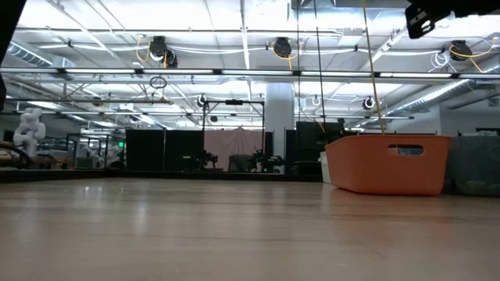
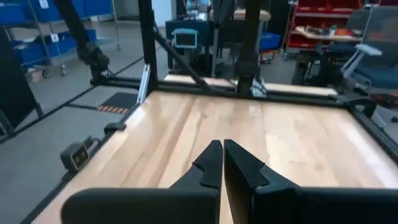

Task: Sort Halloween decoration
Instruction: Return to Home Position

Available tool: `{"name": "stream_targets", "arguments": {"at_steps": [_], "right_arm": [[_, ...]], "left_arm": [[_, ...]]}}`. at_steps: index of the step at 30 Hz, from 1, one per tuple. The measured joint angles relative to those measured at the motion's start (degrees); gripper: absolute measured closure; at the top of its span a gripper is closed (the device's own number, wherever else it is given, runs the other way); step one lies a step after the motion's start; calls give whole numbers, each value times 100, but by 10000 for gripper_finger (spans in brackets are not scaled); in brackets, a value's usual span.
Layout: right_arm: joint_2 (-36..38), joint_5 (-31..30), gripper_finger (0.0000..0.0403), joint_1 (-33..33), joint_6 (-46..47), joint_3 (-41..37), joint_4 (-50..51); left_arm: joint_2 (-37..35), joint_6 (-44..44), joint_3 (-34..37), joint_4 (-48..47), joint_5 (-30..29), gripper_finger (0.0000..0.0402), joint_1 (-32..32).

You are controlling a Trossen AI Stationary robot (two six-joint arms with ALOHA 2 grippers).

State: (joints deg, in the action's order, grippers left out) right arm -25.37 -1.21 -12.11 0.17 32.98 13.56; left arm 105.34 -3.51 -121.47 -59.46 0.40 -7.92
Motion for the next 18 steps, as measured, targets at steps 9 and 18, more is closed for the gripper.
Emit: {"name": "stream_targets", "arguments": {"at_steps": [9, 18], "right_arm": [[508, 453, 403, -45, 204, -759, -886], [1235, 453, 403, -203, 226, -1537, -912]], "left_arm": [[-1290, -534, 2547, 1769, -470, 402, -298], [-3184, -943, 5612, 3537, -862, 402, -285]]}}
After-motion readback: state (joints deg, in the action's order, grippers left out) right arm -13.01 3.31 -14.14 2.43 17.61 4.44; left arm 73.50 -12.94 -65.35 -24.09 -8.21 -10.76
